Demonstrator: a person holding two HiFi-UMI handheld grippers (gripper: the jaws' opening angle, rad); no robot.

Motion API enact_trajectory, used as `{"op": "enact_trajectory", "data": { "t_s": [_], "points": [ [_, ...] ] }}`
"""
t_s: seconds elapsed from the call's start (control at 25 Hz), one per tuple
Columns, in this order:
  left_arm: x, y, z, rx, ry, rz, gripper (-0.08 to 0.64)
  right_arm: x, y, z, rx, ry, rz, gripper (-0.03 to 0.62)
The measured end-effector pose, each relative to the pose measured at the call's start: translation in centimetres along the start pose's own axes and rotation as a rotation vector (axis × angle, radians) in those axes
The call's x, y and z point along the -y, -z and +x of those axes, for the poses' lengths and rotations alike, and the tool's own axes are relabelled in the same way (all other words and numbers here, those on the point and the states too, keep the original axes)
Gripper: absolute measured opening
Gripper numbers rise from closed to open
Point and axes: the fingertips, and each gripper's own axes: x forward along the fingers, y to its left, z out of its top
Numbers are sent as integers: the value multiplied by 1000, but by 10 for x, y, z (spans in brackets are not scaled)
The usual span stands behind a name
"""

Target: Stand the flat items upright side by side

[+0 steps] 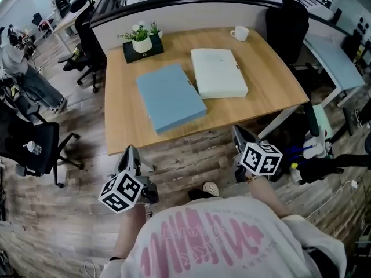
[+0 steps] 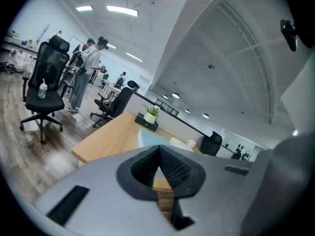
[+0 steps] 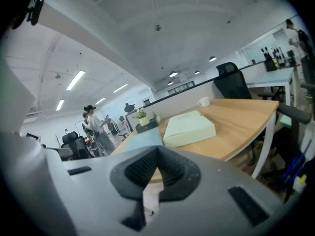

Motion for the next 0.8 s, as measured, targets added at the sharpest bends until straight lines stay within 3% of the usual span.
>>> {"op": "enact_trajectory", "data": {
  "t_s": [0.24,0.52,0.64,0.8],
  "points": [
    [29,-3,35,71,-94,-30,3,26,-63,60,-4,-136,-26,-2],
    [21,19,40,151,-258,-127,3,37,-59,112,-73,-299,-22,-2],
    [19,29,51,148,-260,-193,3,32,-58,133,-84,-349,-7,0],
    [17,29,57,144,-250,-222,66,18,-48,153,-139,-386,-38,75]
  ]
}}
